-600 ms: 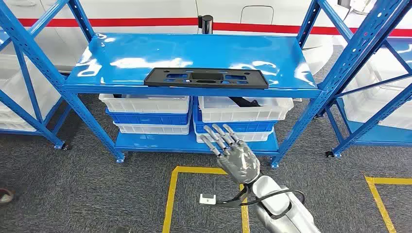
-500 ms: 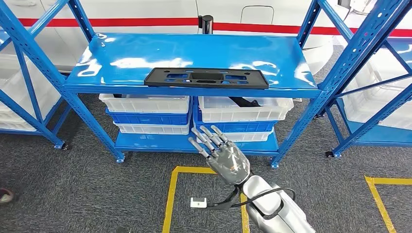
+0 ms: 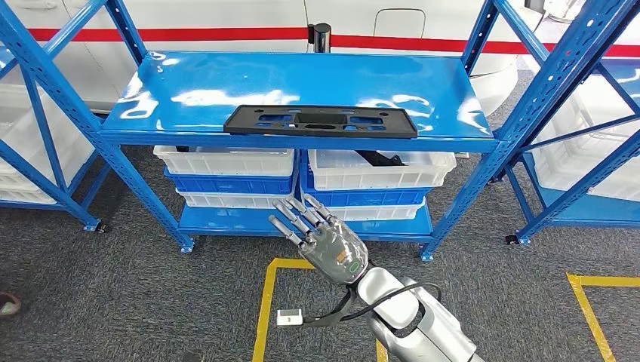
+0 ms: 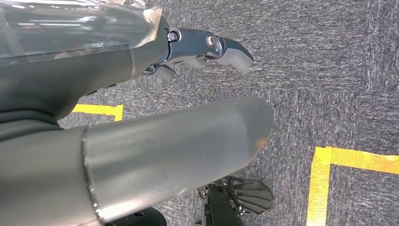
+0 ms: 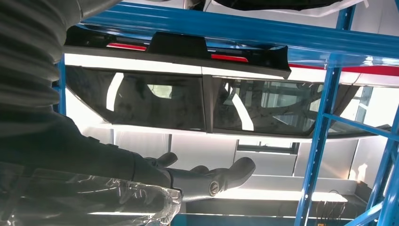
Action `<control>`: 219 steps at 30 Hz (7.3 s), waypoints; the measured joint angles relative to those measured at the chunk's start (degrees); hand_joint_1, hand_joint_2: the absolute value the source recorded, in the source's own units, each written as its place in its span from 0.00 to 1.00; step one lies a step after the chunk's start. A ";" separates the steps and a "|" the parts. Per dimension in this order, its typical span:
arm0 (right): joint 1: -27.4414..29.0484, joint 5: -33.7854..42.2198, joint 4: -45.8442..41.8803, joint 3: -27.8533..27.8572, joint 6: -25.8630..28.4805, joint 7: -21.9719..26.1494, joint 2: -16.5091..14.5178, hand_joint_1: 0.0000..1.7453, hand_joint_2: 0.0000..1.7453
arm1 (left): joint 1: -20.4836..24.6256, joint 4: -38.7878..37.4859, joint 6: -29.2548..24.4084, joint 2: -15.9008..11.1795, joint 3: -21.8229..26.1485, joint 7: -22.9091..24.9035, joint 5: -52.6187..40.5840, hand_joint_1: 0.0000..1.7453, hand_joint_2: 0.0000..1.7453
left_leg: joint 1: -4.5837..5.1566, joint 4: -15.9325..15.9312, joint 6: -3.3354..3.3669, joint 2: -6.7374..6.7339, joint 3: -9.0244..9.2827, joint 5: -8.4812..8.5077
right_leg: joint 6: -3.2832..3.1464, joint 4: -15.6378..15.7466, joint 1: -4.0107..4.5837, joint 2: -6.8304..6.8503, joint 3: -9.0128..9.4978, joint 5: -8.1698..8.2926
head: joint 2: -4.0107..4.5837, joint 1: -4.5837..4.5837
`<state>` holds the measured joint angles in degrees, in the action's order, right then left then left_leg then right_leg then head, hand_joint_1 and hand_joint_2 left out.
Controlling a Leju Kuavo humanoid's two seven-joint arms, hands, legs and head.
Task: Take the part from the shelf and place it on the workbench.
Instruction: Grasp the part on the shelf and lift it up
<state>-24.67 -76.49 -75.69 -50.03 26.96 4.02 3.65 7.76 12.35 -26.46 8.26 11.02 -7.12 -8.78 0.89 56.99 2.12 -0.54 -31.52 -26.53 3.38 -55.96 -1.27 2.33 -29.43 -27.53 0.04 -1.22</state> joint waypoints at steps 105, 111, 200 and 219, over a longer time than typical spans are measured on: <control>-2.46 -4.81 14.37 20.22 3.74 -6.22 -1.24 0.00 1.00 | -0.85 -0.10 2.00 -0.24 1.73 0.37 -3.31 0.00 0.00 | 0.00 0.01 0.00 0.00 -0.10 0.01 | 0.00 -0.01 0.00 0.00 -0.11 0.01 | 0.00 0.00; -2.47 -4.86 15.14 19.89 3.86 -6.14 -1.25 0.00 1.00 | -0.84 -0.10 2.32 -0.26 1.75 0.37 -3.36 0.00 0.00 | 0.00 0.01 0.00 0.00 -0.11 0.01 | 0.00 -0.01 0.00 0.00 -0.11 0.01 | 0.00 0.00; -1.86 -4.73 16.61 18.92 5.80 -5.22 -0.02 1.00 1.00 | -0.96 -0.14 -5.56 0.17 3.10 -10.34 -7.33 0.00 0.75 | -0.78 0.20 -1.30 0.72 -2.18 1.69 | -2.14 -1.13 0.90 -2.29 -3.84 2.38 | 0.00 -0.14; -2.03 -5.72 16.26 18.98 5.19 -5.22 0.38 0.99 1.00 | -0.93 -0.13 -7.60 0.69 1.65 -14.82 -9.46 0.00 1.00 | -0.41 0.25 -0.54 0.73 -2.17 1.44 | -1.47 -0.75 0.47 -2.30 -3.71 2.43 | 0.00 -0.16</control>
<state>-26.70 -82.21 -59.42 -31.05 32.15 -1.20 4.03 6.82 12.22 -34.06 8.95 12.66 -21.94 -18.24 0.49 57.24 1.58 0.18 -33.69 -25.09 1.91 -56.71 -0.80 0.04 -33.14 -25.10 0.04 -1.38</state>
